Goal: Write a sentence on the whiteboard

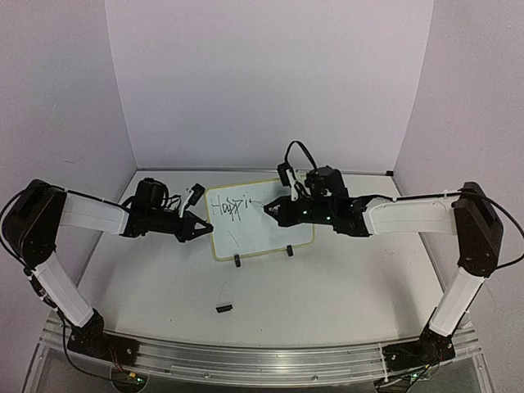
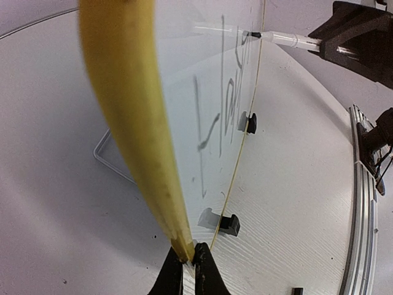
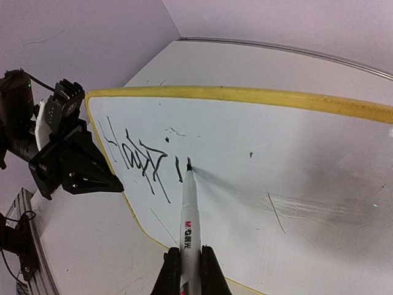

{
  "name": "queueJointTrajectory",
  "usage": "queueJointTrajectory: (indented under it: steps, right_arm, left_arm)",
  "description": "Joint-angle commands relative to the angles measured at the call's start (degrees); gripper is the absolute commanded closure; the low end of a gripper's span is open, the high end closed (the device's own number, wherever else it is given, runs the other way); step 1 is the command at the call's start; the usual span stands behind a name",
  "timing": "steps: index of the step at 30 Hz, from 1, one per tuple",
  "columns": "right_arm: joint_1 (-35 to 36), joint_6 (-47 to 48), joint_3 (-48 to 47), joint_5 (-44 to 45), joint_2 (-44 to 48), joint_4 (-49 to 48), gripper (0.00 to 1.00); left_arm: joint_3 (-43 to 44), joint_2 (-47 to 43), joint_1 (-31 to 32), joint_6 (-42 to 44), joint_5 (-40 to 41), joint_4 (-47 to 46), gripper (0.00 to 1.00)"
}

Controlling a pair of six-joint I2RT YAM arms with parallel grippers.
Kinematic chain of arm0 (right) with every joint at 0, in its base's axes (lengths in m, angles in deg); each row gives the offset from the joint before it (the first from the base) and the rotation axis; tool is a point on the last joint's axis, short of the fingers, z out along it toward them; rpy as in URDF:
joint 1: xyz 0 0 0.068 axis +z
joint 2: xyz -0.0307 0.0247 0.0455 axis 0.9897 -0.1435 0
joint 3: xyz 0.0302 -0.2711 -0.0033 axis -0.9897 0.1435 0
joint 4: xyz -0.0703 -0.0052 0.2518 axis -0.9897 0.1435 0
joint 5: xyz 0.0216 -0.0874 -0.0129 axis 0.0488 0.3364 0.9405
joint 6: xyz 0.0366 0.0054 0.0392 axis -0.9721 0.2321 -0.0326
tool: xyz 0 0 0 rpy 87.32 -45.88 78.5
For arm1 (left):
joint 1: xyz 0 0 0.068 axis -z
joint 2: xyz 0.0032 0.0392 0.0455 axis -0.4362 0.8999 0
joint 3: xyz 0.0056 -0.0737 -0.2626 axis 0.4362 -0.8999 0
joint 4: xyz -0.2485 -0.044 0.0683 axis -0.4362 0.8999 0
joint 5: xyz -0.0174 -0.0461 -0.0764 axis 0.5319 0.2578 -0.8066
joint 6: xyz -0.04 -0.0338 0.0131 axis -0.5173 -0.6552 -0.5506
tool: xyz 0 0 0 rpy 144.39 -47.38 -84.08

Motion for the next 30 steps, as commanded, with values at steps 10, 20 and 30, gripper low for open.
queueJointTrajectory:
  steps: [10, 20, 30]
  right_arm:
    - [-0.2, -1.9, 2.0, 1.1, 0.3, -0.5, 1.0]
    - [-0.2, -1.1, 0.0, 0.8, 0.6, -2.0, 1.0]
    - [-0.2, -1.1, 0.2, 3.2, 2.5, -5.9, 1.0]
  left_arm:
    - [1.8, 0.2, 0.0, 2.3, 6.0, 2.3, 1.0]
    - [1.9, 0.2, 0.0, 2.3, 6.1, 2.5, 1.0]
    - [1.8, -0.1, 0.0, 2.4, 6.1, 2.7, 1.0]
